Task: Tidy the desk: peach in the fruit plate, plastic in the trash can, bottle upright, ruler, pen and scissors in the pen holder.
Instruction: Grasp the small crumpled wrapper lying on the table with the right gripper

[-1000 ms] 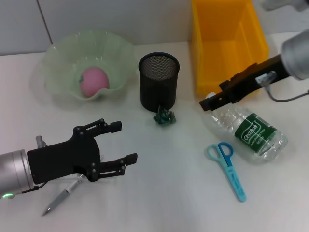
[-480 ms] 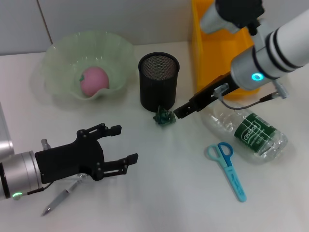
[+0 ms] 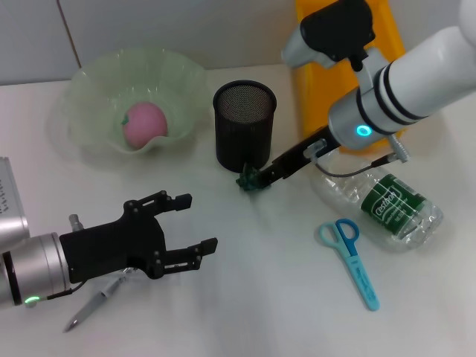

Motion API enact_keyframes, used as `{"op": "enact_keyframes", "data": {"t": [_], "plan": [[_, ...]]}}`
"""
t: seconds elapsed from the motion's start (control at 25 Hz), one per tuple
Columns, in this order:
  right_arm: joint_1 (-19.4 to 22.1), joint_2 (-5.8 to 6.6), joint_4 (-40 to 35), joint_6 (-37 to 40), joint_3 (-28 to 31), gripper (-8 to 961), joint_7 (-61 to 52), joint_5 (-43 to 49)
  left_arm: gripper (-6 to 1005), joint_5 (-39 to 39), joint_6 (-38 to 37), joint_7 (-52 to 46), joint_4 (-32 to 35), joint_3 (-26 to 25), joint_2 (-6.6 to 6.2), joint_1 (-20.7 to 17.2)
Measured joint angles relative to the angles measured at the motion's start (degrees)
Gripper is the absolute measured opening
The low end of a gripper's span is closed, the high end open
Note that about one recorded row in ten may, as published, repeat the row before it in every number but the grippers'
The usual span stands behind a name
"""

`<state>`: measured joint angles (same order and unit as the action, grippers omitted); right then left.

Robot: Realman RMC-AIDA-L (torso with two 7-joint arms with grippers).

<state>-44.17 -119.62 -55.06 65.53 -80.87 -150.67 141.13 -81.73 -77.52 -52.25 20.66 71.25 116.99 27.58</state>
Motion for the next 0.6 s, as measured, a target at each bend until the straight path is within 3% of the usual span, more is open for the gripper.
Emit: {"op": "enact_keyframes", "data": {"t": [0.6], "plan": [[-5.24,0.01,11.22,-7.59,-2.43,796,-0.09,-2.87,848,-1.47,0.1,0.3,0.13,0.14,-0.01,0.35]]}}
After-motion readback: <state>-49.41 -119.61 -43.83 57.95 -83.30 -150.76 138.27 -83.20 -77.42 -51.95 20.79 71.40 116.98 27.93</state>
